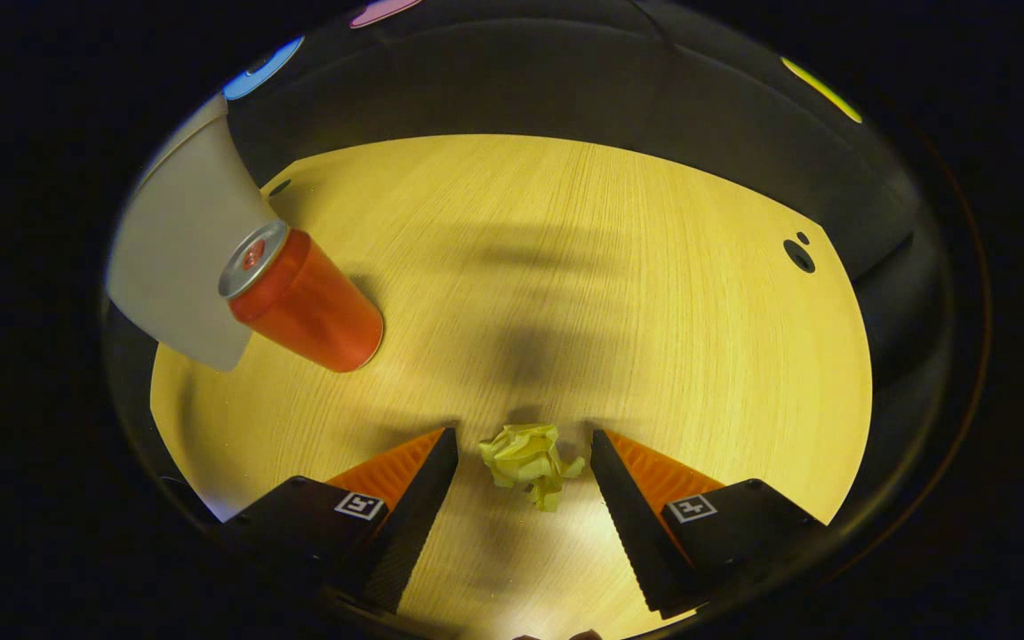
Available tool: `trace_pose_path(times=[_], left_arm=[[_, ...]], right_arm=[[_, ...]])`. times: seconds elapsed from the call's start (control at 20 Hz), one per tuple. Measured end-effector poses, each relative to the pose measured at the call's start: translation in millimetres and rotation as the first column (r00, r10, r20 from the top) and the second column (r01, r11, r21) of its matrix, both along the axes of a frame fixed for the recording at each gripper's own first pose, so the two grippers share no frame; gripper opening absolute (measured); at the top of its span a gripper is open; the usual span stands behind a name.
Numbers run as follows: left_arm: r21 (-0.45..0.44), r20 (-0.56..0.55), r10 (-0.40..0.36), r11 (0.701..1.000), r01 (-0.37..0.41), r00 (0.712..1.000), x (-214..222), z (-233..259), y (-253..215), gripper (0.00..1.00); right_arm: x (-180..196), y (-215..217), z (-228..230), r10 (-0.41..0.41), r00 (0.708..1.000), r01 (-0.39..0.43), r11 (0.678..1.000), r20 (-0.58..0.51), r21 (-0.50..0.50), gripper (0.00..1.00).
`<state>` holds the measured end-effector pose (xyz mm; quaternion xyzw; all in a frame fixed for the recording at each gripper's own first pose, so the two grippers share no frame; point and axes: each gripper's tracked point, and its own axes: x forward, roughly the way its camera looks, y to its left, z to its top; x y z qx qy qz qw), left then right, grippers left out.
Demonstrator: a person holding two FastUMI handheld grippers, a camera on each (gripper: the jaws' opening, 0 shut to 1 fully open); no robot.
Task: Press the lid of the desktop garbage bin to open it, pick up the crumpled paper on the desktop and throw it into the bin, then pick up the pop can on the desktop and drop it into the bin, and finally close the garbage bin lid.
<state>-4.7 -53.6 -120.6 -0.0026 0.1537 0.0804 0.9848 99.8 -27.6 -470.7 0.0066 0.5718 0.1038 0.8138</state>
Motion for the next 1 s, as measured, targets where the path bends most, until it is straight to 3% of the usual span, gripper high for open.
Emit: trace_pose_path(times=[0.1, 0.45, 0.65, 1.0], left_arm=[[0.009, 0.006, 0.0, 1.0, 0.0, 1.0, 2, 4, -7, 0.94], [0.002, -0.009, -0.059, 0.998, 0.059, 0.998, 3, 3, -16, 0.94], [-0.029, -0.014, -0.07, 0.997, 0.069, 0.997, 2, -1, -14, 0.94], [-0.06, -0.011, -0.078, 0.995, 0.077, 0.997, -8, -8, -8, 0.94]], right_arm=[[-2, 0, -4, 0.007, 1.0, -0.007, 1.0, -0.007, -0.008, 0.97], [-3, -9, -5, -0.033, 0.999, 0.033, 0.999, 0.006, -0.03, 0.53], [-8, -15, 5, -0.021, 0.999, 0.023, 0.998, 0.033, -0.059, 0.5], [10, -16, 80, -0.028, 0.981, 0.035, 0.999, 0.19, -0.037, 0.5]])
